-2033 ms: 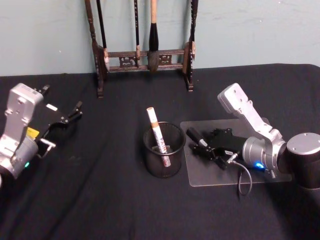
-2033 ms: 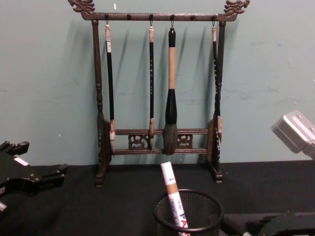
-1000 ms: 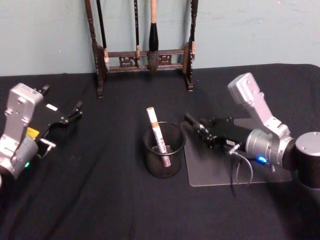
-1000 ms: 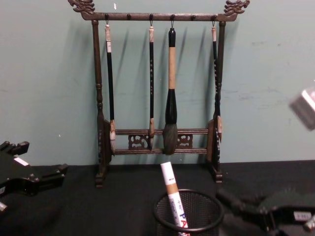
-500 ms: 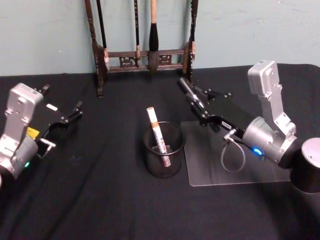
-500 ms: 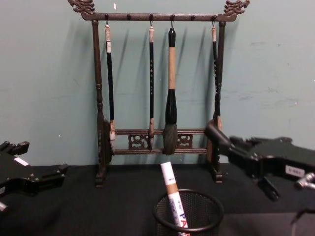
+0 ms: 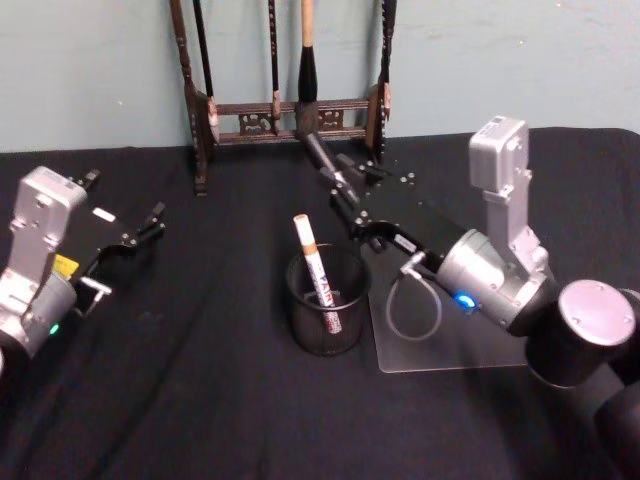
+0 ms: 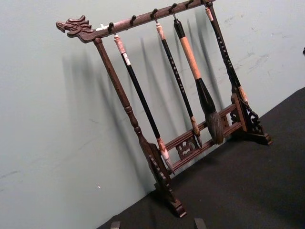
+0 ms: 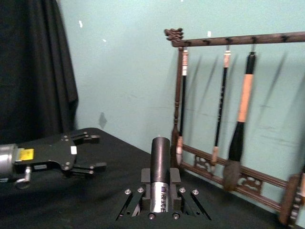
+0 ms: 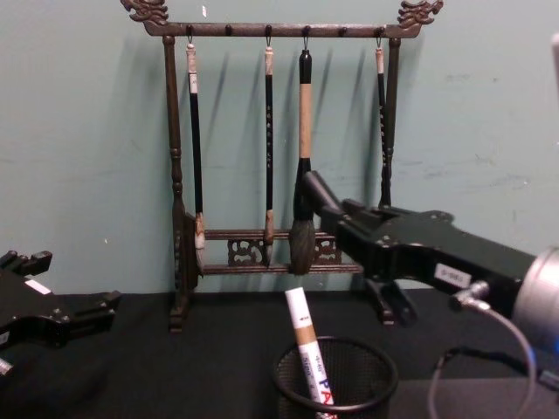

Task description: Pick up the water-based marker from the table and place it into the pen holder.

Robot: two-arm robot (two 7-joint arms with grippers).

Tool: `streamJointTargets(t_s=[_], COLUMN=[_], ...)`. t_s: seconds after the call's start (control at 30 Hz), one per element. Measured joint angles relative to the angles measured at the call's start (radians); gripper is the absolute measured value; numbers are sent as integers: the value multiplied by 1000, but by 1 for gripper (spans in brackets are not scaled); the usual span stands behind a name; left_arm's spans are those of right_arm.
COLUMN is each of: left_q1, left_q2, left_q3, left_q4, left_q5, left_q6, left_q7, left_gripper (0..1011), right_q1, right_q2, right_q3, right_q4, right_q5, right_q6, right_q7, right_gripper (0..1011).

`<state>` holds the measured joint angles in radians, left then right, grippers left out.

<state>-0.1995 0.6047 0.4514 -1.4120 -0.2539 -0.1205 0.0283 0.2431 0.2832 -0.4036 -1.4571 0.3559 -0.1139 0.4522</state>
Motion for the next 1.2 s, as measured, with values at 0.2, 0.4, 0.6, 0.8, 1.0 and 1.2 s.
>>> streamJointTargets(t_s=[0.2, 0.4, 0.6, 0.8, 1.0, 1.2], left_q1=[0, 0, 0, 0, 0, 0], left_q2=[0, 0, 0, 0, 0, 0], left_q3=[0, 0, 0, 0, 0, 0], left_q4=[0, 0, 0, 0, 0, 0], left_q5=[0, 0, 0, 0, 0, 0], left_q6=[0, 0, 0, 0, 0, 0], left_q7=[0, 0, 0, 0, 0, 0], left_gripper=[1001, 1001, 1001, 1001, 1001, 1001], right_q1=[12, 22, 24, 24, 19, 12], right_q2=[-21, -35, -41, -48, -53, -55], right_q3=[-21, -41, -50, -56, -61, -65], right_q4=[29, 61, 77, 91, 104, 113], right_q5=[6, 11, 16, 17, 16, 9], right_q6=[-7, -6, 0, -3, -13, -24], right_q7=[9, 17, 19, 18, 16, 15], right_gripper=[236, 236, 236, 236, 236, 237])
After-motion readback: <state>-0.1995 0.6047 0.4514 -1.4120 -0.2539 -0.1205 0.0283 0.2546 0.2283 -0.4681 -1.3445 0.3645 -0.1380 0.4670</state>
